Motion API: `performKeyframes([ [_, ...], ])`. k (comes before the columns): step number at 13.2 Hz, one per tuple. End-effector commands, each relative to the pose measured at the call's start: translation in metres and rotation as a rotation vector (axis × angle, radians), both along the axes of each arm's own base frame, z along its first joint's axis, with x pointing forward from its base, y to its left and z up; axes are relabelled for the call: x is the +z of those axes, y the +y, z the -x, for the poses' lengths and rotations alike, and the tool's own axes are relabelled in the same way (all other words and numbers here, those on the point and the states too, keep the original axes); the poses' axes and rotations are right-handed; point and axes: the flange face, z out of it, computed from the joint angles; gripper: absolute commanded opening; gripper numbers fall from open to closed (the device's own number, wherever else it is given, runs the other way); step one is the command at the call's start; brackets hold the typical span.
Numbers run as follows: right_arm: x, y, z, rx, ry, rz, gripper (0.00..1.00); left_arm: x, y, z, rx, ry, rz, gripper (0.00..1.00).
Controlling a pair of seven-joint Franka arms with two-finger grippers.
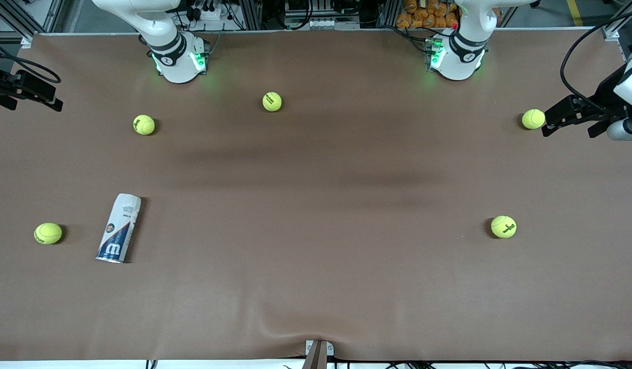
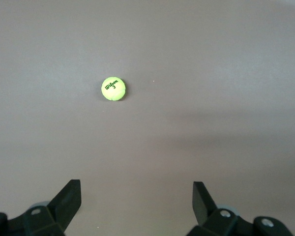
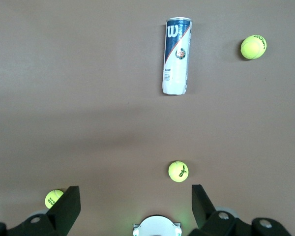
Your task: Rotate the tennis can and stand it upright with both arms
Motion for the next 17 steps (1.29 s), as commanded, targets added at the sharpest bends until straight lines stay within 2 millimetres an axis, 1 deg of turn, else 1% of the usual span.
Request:
performKeyframes([
  [1, 0.006, -0.002, 0.004, -0.005, -0.007, 0.007, 1.00, 0.001, 0.002, 0.000, -0.008, 0.006, 0.007, 1.00],
  [9, 0.005, -0.002, 0.003, -0.005, -0.006, 0.007, 1.00, -0.003, 0.004, -0.003, -0.002, 0.014, 0.007, 1.00],
  [10, 0.005, -0.003, 0.003, -0.006, -0.006, 0.007, 1.00, -0.003, 0.007, -0.004, 0.000, 0.014, 0.011, 1.00],
  [11, 0.005, -0.004, 0.004, -0.008, -0.006, 0.007, 1.00, -0.004, 0.017, -0.004, 0.019, 0.015, 0.020, 1.00],
  [12, 0.005, -0.004, 0.004, -0.008, -0.004, 0.007, 1.00, -0.004, 0.020, -0.004, 0.024, 0.015, 0.020, 1.00],
  [13, 0.004, -0.004, 0.004, -0.008, -0.003, 0.005, 1.00, -0.004, 0.014, -0.004, 0.029, 0.018, 0.020, 1.00],
  [14, 0.004, -0.004, 0.004, -0.008, -0.003, 0.007, 1.00, -0.004, 0.012, -0.004, 0.030, 0.016, 0.019, 1.00],
  [17, 0.003, -0.003, 0.003, -0.008, 0.000, 0.005, 1.00, -0.002, 0.013, -0.002, 0.032, 0.016, 0.017, 1.00],
])
